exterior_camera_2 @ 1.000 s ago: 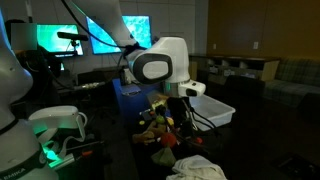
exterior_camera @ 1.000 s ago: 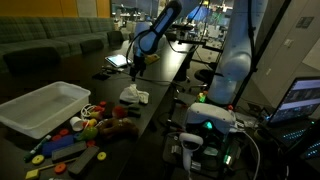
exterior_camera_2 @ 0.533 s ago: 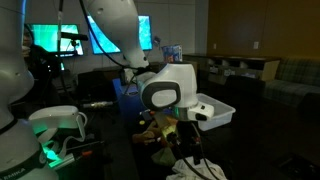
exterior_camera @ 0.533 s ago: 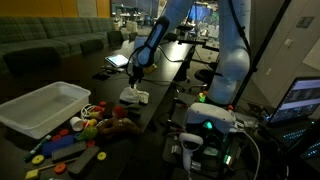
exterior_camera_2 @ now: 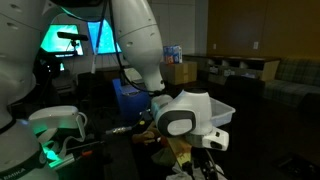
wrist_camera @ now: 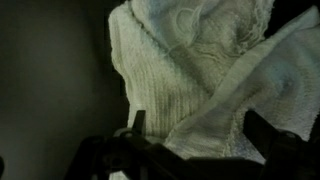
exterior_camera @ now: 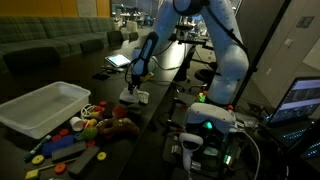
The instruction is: Use the towel to push all contents to the left
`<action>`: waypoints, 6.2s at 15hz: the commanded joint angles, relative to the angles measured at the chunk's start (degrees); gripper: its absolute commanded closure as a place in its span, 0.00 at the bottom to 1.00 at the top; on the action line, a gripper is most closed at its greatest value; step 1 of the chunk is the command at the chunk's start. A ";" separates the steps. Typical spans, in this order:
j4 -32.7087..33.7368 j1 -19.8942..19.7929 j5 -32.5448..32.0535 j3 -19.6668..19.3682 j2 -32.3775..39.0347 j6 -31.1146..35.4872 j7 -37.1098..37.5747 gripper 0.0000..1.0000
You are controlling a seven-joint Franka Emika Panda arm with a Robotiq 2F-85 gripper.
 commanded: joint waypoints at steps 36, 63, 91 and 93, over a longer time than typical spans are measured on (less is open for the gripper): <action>6.92 5.54 -0.90 -0.25 1.74 -9.33 -1.26 0.99; 11.93 15.33 -1.49 8.57 7.95 -25.49 -2.15 0.99; 18.01 16.75 6.50 12.86 9.99 -26.80 1.59 0.99; 16.34 16.26 6.12 11.56 8.61 -26.19 1.92 0.99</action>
